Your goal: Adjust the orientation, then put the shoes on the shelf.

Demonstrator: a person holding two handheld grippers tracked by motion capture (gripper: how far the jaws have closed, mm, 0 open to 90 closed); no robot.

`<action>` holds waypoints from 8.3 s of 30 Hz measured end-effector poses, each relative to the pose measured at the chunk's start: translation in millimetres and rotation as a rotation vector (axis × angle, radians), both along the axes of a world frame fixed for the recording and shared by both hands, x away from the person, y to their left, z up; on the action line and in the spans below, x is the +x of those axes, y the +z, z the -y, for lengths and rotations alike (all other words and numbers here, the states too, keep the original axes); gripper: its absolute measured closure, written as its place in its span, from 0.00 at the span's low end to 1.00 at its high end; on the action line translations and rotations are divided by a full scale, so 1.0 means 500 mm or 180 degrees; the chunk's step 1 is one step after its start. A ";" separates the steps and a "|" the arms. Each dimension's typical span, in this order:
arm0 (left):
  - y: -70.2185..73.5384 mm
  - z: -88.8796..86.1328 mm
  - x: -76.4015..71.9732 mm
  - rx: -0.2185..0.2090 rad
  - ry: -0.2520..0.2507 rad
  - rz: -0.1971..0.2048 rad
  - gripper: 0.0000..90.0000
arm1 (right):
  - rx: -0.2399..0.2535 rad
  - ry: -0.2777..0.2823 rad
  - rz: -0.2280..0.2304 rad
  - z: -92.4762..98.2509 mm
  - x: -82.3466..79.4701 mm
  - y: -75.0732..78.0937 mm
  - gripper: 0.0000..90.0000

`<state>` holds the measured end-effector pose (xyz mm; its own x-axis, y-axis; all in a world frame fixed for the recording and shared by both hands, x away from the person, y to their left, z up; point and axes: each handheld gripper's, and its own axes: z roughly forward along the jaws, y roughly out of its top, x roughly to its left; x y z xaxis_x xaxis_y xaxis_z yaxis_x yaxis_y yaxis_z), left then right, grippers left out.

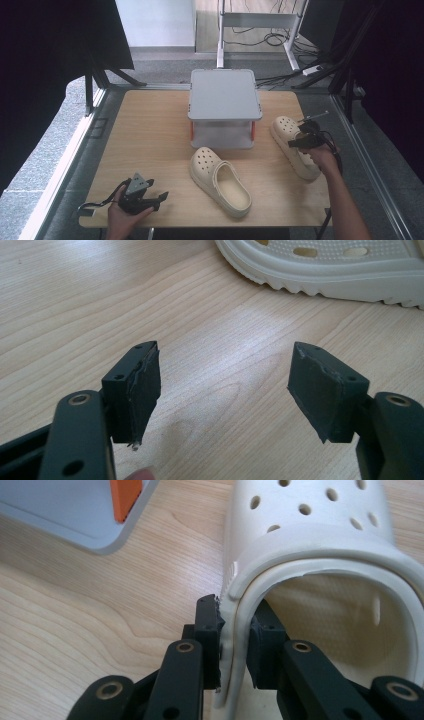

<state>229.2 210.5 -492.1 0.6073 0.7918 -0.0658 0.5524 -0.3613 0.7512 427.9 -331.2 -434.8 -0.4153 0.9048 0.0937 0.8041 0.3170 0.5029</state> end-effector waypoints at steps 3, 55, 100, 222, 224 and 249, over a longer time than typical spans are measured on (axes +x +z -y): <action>-0.001 0.001 0.001 -0.0001 0.0002 -0.0004 0.33 | 0.0009 0.0015 0.0046 0.005 -0.015 0.003 0.88; 0.001 0.001 0.000 -0.0028 -0.0006 -0.0008 0.33 | 0.0147 0.1028 0.0098 -0.178 -0.198 0.053 0.87; 0.001 0.001 0.000 -0.0038 -0.0020 -0.0001 0.33 | 0.0151 0.1231 0.0037 -0.338 -0.165 0.018 0.74; 0.002 -0.001 0.002 -0.0046 -0.0037 -0.0014 0.33 | 0.0238 0.2097 0.0432 -0.421 -0.158 0.333 0.73; 0.002 -0.001 0.002 -0.0046 -0.0036 -0.0014 0.33 | 0.0234 0.2096 0.0431 -0.422 -0.151 0.338 0.73; 0.000 -0.001 0.002 -0.0025 -0.0037 -0.0014 0.33 | 0.0351 0.1925 0.0402 -0.438 -0.041 0.375 0.73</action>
<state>230.2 210.9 -492.0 0.6161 0.7841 -0.0748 0.5516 -0.3616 0.7516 407.6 -112.4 -247.2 -0.8647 0.4942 0.0897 0.4309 0.6382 0.6380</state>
